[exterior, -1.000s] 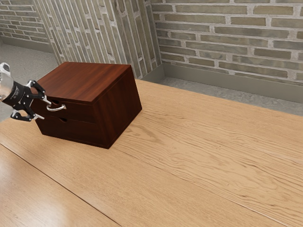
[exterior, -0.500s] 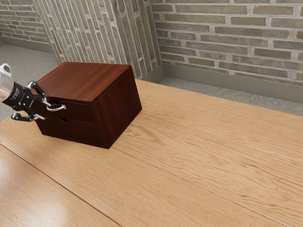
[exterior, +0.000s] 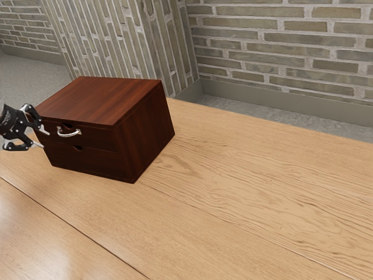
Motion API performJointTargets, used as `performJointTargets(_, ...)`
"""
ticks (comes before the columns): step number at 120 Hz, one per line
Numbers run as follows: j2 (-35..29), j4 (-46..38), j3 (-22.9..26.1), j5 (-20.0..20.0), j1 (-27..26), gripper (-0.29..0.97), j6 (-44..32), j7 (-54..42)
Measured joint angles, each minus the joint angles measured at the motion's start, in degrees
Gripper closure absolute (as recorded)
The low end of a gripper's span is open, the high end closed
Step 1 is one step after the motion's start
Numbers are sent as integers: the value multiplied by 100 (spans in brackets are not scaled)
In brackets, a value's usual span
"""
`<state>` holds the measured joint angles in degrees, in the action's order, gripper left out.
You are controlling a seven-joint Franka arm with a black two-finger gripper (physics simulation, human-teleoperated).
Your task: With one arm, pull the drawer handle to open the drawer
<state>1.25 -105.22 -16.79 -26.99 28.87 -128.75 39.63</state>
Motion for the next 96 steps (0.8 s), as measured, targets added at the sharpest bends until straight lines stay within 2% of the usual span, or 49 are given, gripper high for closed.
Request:
performJointTargets(42,19,8,0,4,-243,52,3,-13)
performJointTargets(96,-28,-3,134,-11,-85,54,10,-18)
